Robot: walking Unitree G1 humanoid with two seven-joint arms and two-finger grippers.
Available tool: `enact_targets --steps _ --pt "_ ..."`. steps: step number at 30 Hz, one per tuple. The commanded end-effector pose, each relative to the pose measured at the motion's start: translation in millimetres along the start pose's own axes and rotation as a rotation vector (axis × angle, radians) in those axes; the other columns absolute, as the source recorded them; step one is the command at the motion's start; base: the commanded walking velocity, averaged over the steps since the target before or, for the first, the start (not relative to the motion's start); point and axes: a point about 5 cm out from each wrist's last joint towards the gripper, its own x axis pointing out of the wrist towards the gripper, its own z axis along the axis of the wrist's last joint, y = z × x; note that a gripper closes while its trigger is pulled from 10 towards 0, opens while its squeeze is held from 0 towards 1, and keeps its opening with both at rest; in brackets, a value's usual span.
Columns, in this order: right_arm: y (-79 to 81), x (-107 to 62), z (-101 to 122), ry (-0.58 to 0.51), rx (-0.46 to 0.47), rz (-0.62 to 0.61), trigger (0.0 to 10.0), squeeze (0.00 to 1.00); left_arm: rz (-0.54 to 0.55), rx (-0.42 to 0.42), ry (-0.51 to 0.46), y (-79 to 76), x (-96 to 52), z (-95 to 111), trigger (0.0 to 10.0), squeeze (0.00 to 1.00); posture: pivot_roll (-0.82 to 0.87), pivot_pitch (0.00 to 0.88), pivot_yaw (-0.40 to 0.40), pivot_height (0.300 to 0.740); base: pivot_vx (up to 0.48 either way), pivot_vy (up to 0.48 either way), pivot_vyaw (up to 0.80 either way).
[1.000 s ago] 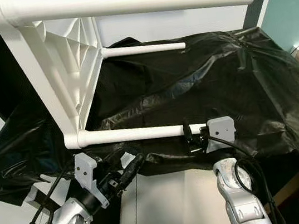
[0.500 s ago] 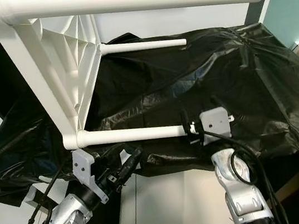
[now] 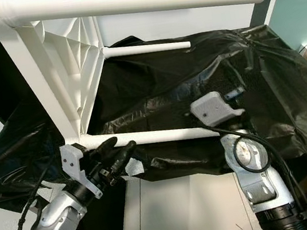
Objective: Building children table
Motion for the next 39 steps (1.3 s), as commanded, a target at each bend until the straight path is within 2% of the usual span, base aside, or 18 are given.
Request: enact_targets --steps 1,3,5,11,14,20,25,28,33,35,39 --pt "-0.6 4.6 16 -0.115 -0.107 0.014 10.0 0.00 -0.017 -0.004 0.018 4.6 0.1 -1 10.0 0.00 -0.03 0.000 0.012 0.740 0.000 0.000 0.00" --pt "0.5 6.4 26 -0.182 -0.149 0.018 10.0 0.00 -0.018 -0.007 0.017 4.9 1.5 -1 10.0 0.00 -0.03 0.000 0.017 0.740 0.000 0.000 0.00" --pt "0.6 7.1 28 -0.193 -0.155 0.015 10.0 0.00 -0.021 -0.009 0.017 4.7 2.1 -1 10.0 0.00 -0.04 0.000 0.018 0.740 0.000 0.000 0.00" --pt "-7.6 19.5 43 -0.312 -0.260 -0.058 10.0 0.00 -0.034 -0.016 0.017 4.1 5.8 -1 10.0 0.00 -0.05 0.000 0.023 0.740 0.000 0.000 0.00" --pt "-9.2 23.0 43 -0.314 -0.273 -0.075 10.0 0.00 -0.036 -0.017 0.017 4.0 7.0 -1 10.0 0.00 -0.05 0.000 0.023 0.740 0.000 0.000 0.00" --pt "-23.2 46.5 52 -0.325 -0.310 -0.186 10.0 0.00 -0.038 -0.031 0.007 2.7 11.3 -3 10.0 0.00 -0.07 0.000 0.025 0.740 0.000 0.000 0.00" --pt "-30.2 60.6 58 -0.338 -0.320 -0.227 10.0 0.00 -0.039 -0.037 0.002 1.5 13.8 -4 10.0 0.00 -0.07 0.000 0.022 0.740 0.000 0.000 0.00" --pt "-30.9 62.8 59 -0.340 -0.323 -0.231 10.0 0.00 -0.039 -0.037 0.002 1.3 14.2 -4 10.0 0.00 -0.07 0.000 0.021 0.740 0.000 0.000 0.00" --pt "-31.0 83.0 66 -0.331 -0.317 -0.203 10.0 0.00 -0.042 -0.039 -0.004 1.2 17.1 -4 10.0 0.00 -0.07 0.000 0.015 0.740 0.000 0.000 0.00" --pt "-31.0 83.0 66 -0.331 -0.317 -0.203 10.0 0.00 -0.042 -0.039 -0.004 1.2 17.1 -4 10.0 0.00 -0.07 0.000 0.015 0.740 0.000 0.000 0.00" --pt "-32.2 95.6 74 -0.320 -0.302 -0.196 10.0 0.00 -0.043 -0.042 -0.008 0.3 19.3 -5 10.0 0.00 -0.08 0.000 0.015 0.740 0.000 0.000 0.00"
